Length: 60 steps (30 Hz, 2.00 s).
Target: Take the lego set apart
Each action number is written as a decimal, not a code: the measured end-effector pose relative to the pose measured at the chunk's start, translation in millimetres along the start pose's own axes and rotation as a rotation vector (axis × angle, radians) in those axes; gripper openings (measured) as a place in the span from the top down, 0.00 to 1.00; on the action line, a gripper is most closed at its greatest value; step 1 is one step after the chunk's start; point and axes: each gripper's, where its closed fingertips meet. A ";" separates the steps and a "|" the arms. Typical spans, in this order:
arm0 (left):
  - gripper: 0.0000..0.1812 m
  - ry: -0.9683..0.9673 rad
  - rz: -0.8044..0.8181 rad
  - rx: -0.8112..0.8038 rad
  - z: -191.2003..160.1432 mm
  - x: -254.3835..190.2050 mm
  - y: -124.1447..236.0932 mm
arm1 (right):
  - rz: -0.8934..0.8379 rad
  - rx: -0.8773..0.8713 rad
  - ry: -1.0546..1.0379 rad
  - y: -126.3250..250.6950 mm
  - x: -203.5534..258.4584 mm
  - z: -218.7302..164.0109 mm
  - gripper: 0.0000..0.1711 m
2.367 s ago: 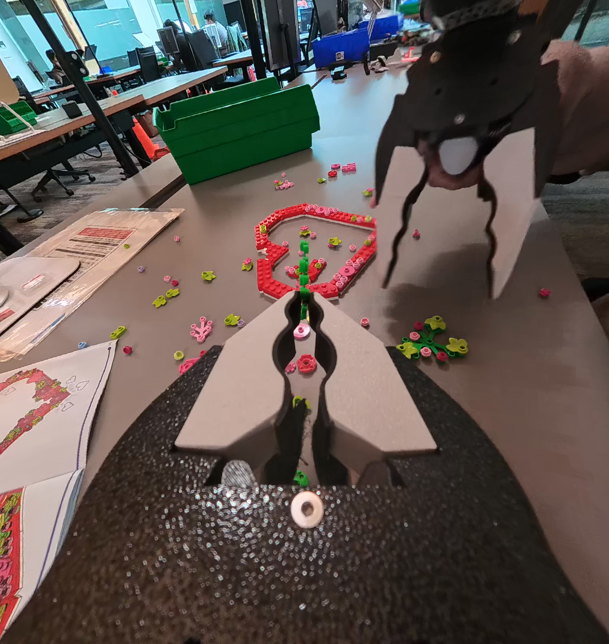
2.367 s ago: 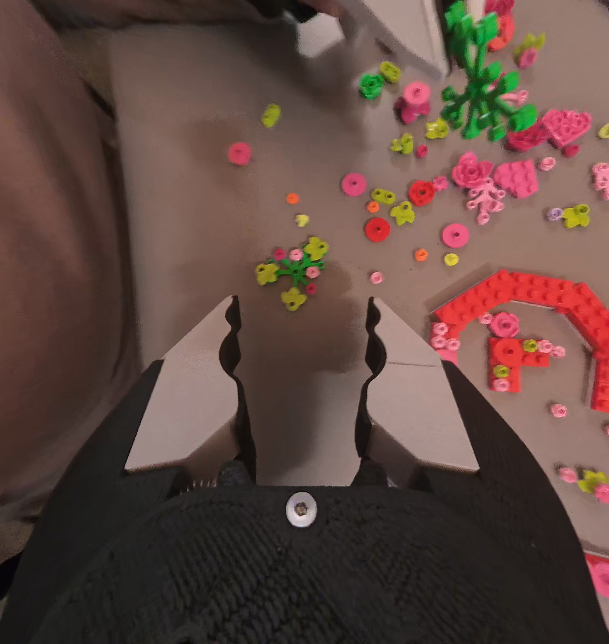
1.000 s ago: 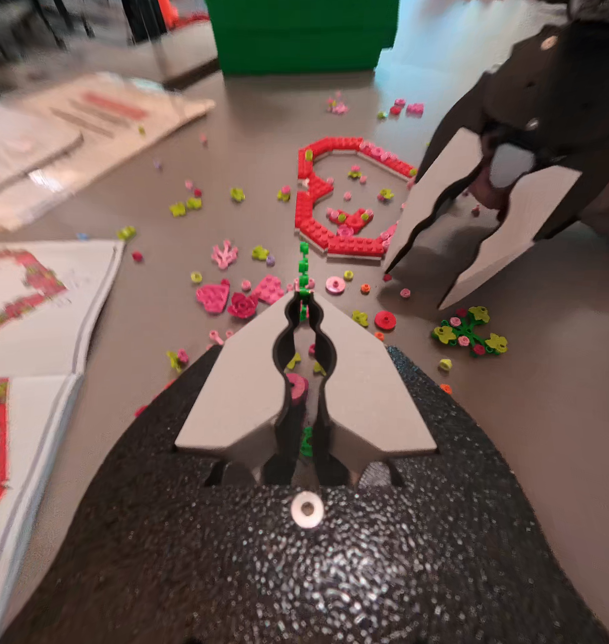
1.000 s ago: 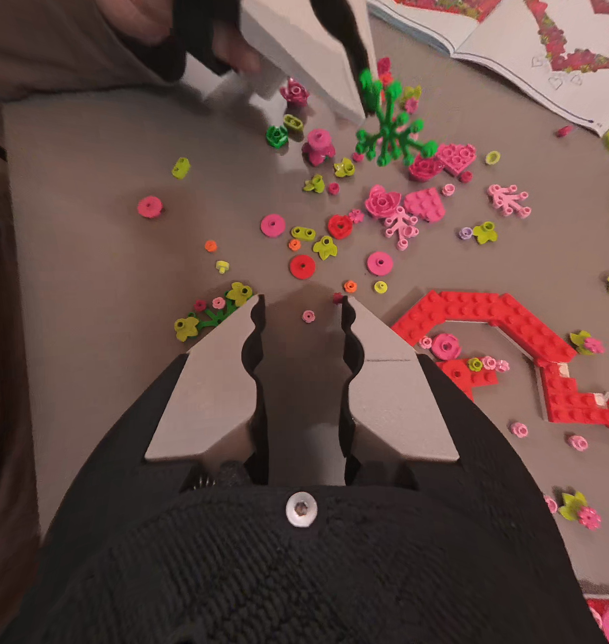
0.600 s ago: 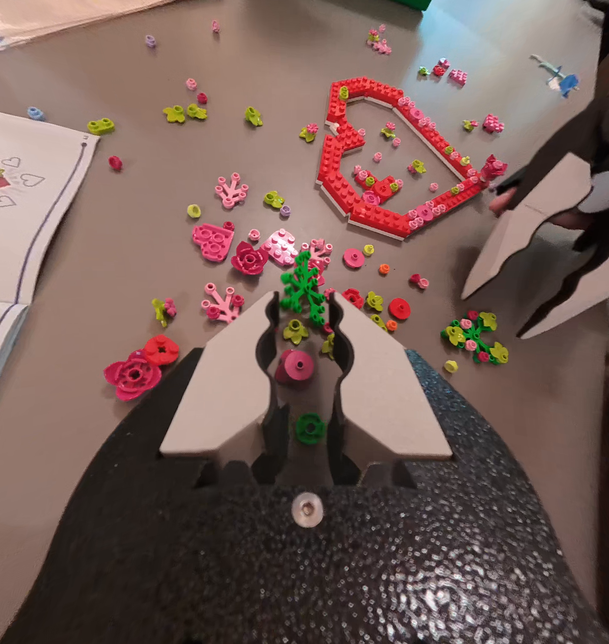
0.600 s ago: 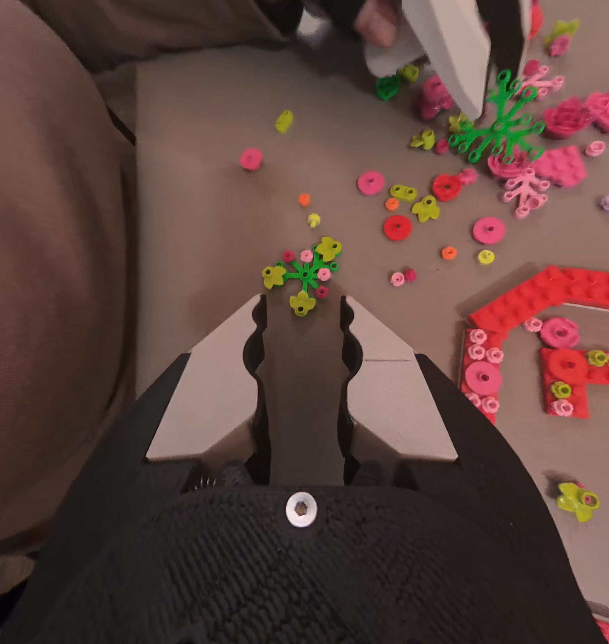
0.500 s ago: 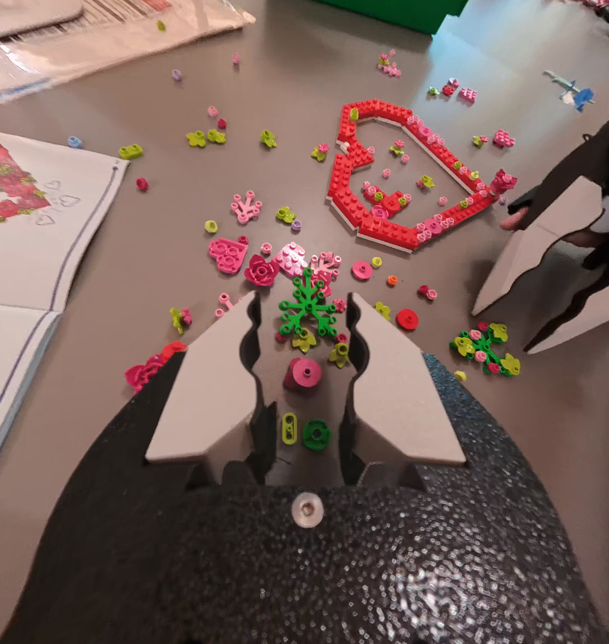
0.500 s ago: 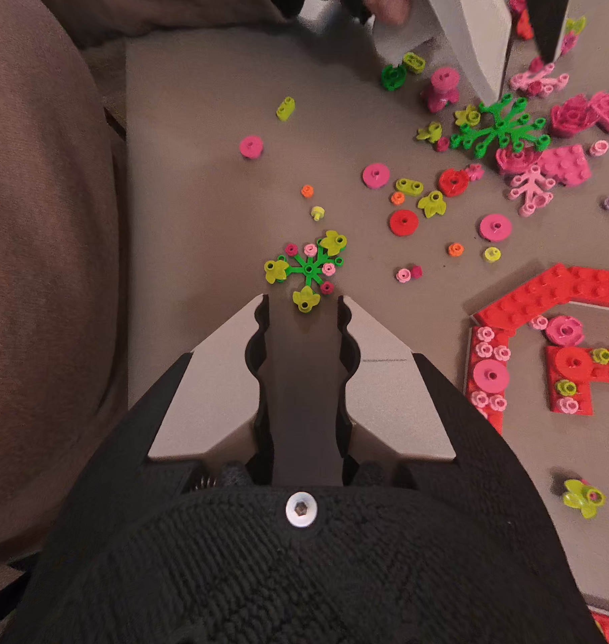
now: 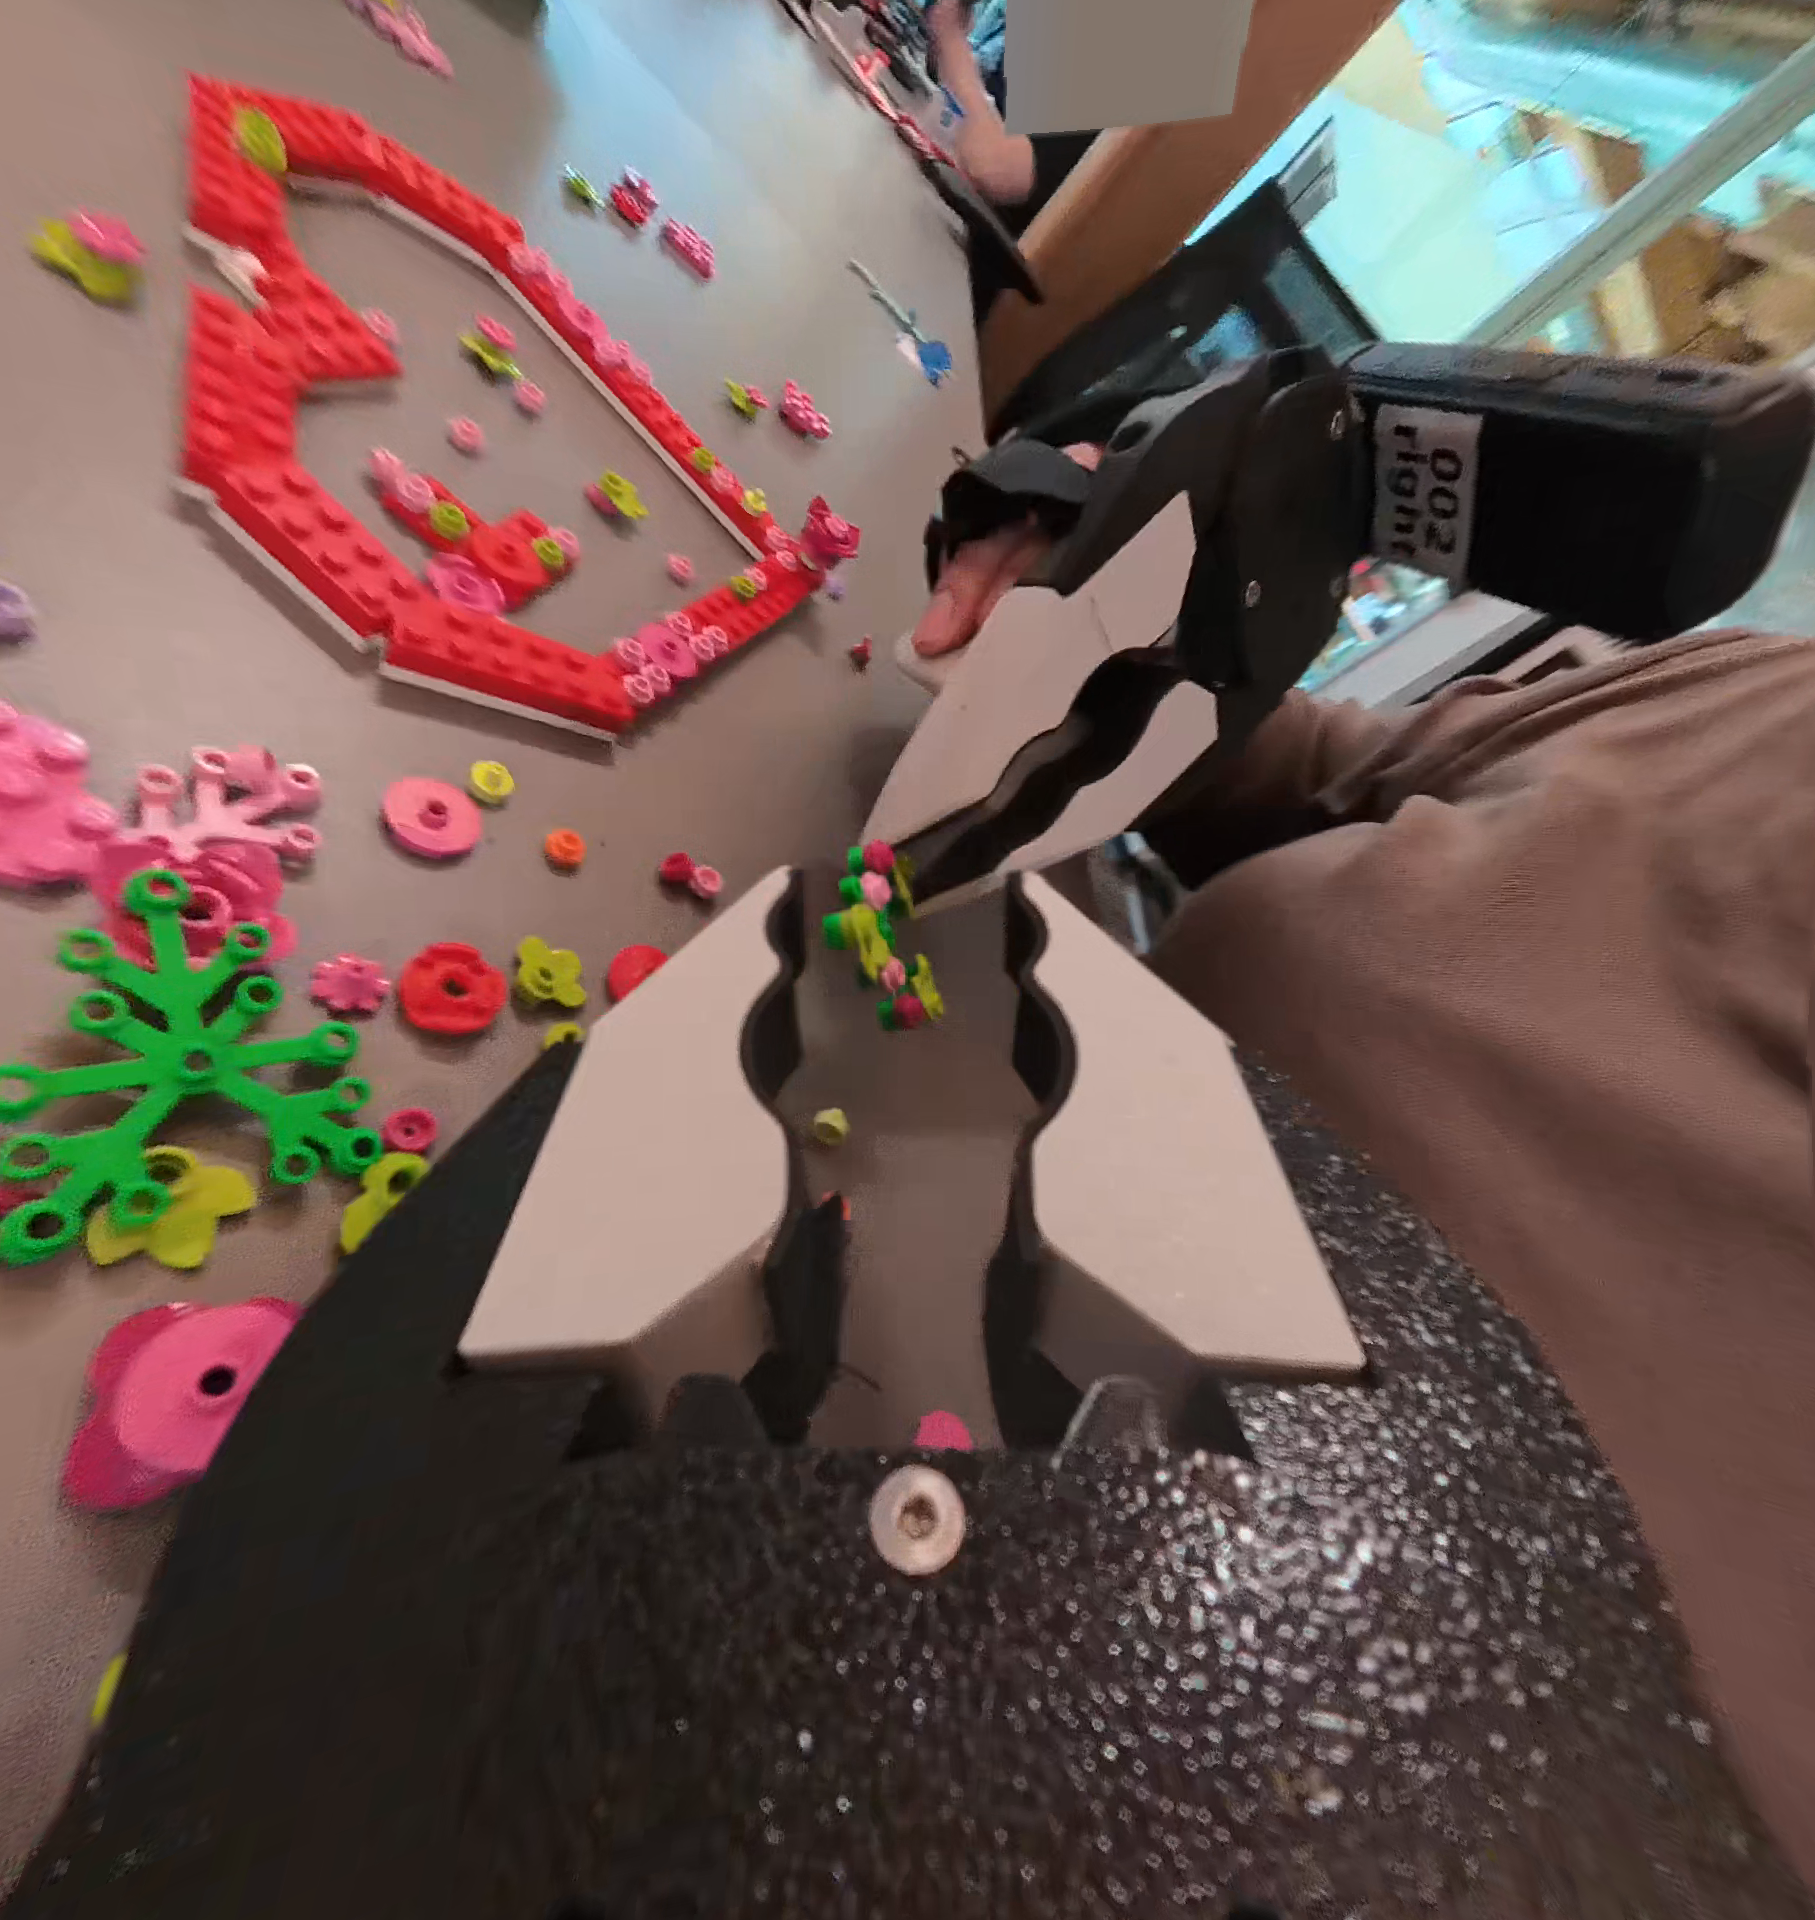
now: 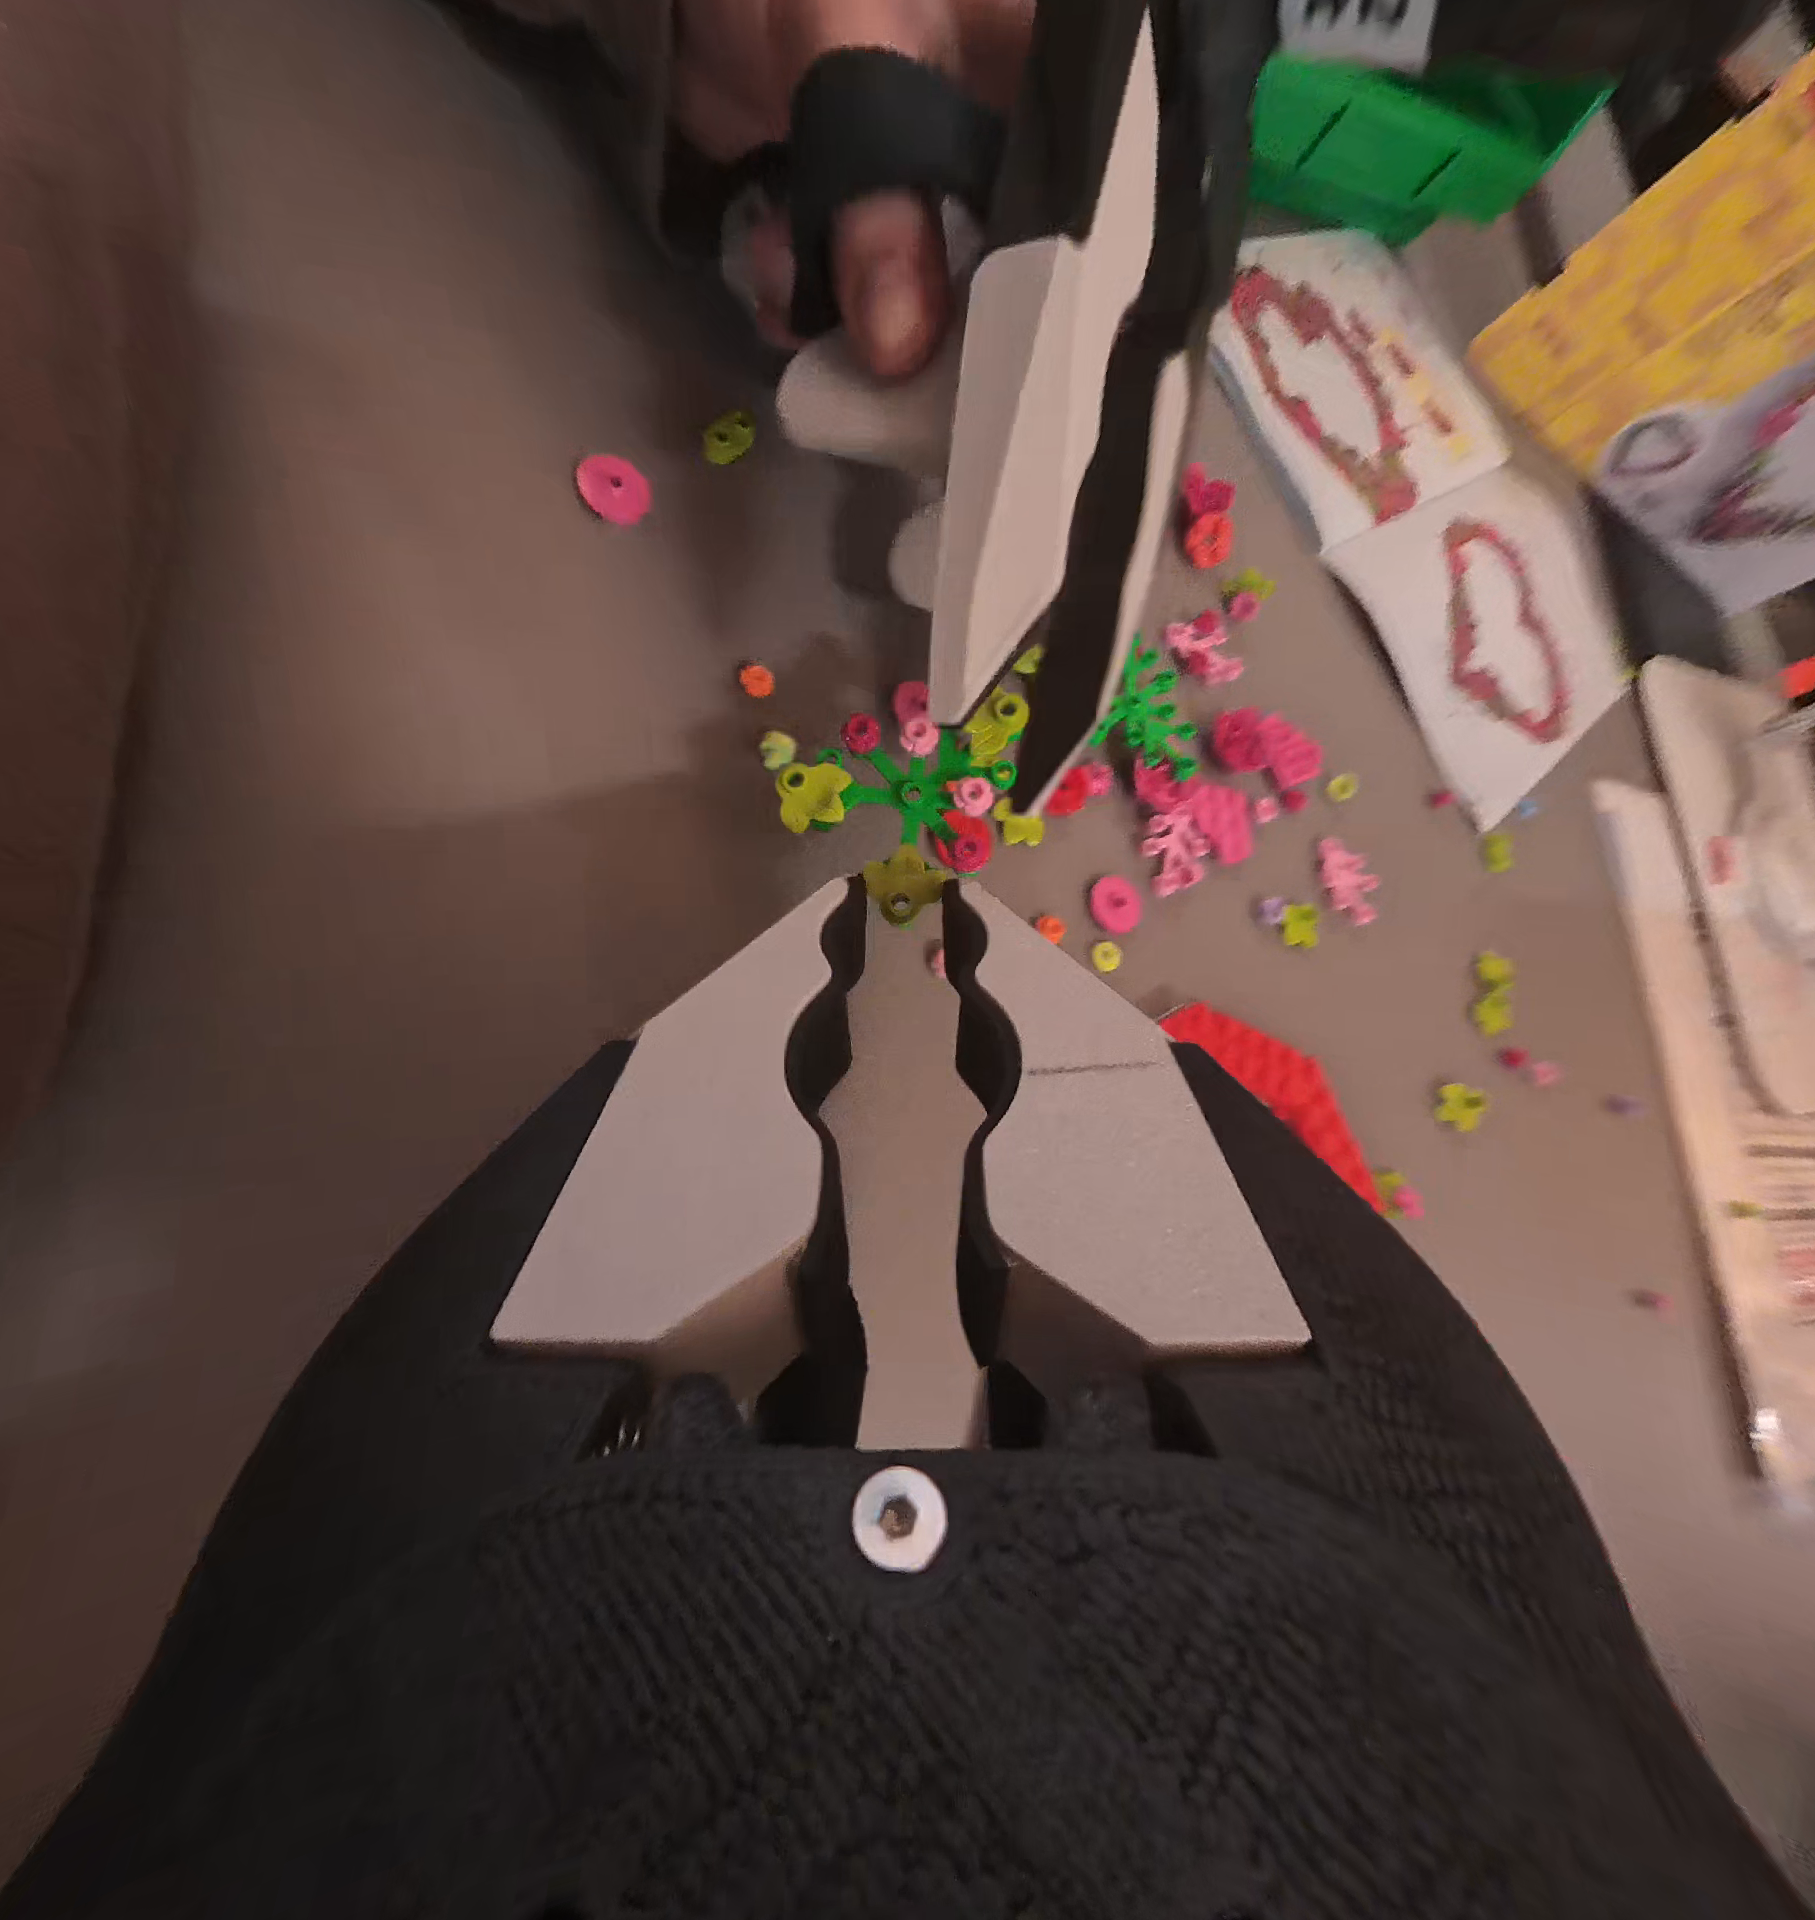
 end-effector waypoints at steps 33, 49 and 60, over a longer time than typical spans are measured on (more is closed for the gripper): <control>0.98 0.018 0.420 -0.229 29.9 73.4 72.2 | -0.333 0.091 0.149 -44.2 -66.4 10.0 0.92; 0.97 -0.159 0.413 -0.092 20.5 59.2 46.7 | -0.121 0.003 -0.201 -60.2 -68.0 14.7 0.94; 0.98 -0.474 0.549 0.073 13.7 54.2 42.9 | 0.106 -0.063 -0.396 -56.2 -58.5 13.9 0.97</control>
Point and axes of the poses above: each gripper's, where its closed fingertips meet, y back along the fingers, z out of its top, x = y × z across the jaws, and after that the axes turned 1 degree about -z, right-handed
